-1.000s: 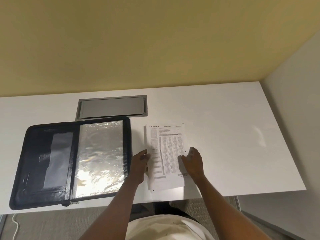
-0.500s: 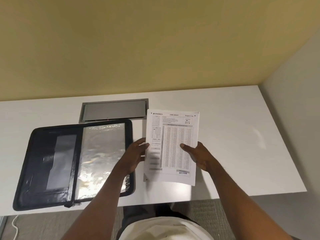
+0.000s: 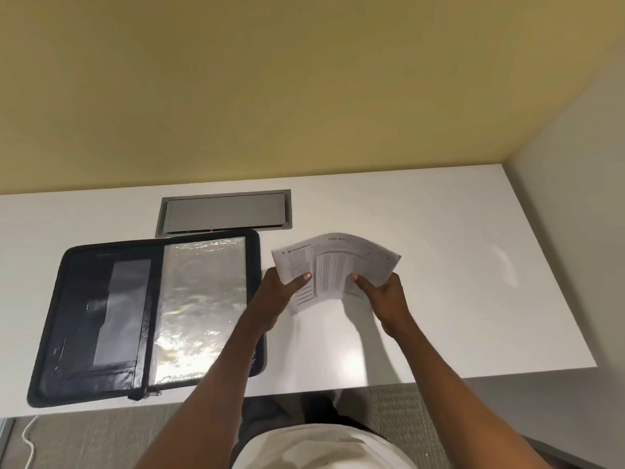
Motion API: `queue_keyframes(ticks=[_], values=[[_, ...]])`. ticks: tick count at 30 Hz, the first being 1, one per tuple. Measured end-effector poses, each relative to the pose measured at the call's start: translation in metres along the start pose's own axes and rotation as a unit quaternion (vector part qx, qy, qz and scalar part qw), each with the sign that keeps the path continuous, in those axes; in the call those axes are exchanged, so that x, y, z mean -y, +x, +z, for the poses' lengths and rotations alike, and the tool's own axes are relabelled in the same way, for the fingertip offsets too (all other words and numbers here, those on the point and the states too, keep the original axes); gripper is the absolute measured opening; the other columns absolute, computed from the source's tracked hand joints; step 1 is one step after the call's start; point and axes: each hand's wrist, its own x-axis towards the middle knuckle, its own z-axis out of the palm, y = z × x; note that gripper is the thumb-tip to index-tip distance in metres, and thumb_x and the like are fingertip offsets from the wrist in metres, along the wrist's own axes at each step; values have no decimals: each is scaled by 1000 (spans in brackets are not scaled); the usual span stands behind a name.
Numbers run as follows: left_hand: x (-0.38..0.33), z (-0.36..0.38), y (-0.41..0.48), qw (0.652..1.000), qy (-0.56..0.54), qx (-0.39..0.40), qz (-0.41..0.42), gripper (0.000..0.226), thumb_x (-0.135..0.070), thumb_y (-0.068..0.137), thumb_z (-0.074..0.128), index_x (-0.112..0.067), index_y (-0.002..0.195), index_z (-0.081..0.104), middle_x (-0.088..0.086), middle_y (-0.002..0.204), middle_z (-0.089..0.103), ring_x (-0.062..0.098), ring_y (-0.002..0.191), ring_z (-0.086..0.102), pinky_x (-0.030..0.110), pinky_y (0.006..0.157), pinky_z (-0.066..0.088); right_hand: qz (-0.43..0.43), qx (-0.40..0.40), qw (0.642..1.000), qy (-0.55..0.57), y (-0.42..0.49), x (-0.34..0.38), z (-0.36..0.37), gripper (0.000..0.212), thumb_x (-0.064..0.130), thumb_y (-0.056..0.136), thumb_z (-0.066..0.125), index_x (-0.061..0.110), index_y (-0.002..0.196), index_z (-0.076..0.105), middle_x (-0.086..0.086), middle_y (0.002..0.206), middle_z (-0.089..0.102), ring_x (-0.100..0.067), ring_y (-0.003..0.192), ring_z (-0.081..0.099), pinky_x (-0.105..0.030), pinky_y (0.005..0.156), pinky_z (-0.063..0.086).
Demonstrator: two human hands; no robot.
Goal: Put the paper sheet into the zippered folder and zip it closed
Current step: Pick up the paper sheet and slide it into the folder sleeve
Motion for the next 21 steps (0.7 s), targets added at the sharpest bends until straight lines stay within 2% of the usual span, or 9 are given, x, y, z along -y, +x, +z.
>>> queue_keyframes(ticks=[7,12,15,19,21], values=[[11,2,-2,1000,-3,-14,0,46,-32,88,76,-20,131,66,6,123,74,27,119,69,53,105,55,16,-4,1000,15,-6,-13,1,31,23,89,80,14,118,74,-3,110,80,-24,104,76,-53,98,58],[24,2,-2,999,8,-36,-6,31,-38,84,79,-47,113,71,-5,116,76,23,116,70,36,94,62,14,2,1000,7,-9,-20,4,32,20,91,79,14,121,72,-1,112,79,-21,105,75,-50,97,59],[33,4,-6,999,4,-40,-13,32,-35,85,79,-46,114,70,-6,117,76,19,116,70,33,93,61,13,4,1000,-3,-11,-24,4,33,16,91,79,13,122,71,-2,112,79,-22,106,75,-51,97,59],[31,7,-10,999,10,-47,-15,35,-36,85,79,-59,108,69,-14,116,76,7,111,71,23,85,61,5,3,1000,-10,-10,-24,-1,28,18,91,79,14,118,74,-3,111,80,-24,104,76,-53,96,59],[32,8,-10,999,11,-50,-17,34,-36,84,79,-58,109,69,-13,117,76,9,112,71,24,86,61,5,8,1000,-10,-10,-23,-2,28,19,90,79,16,118,74,-2,111,80,-23,104,76,-51,95,60]])
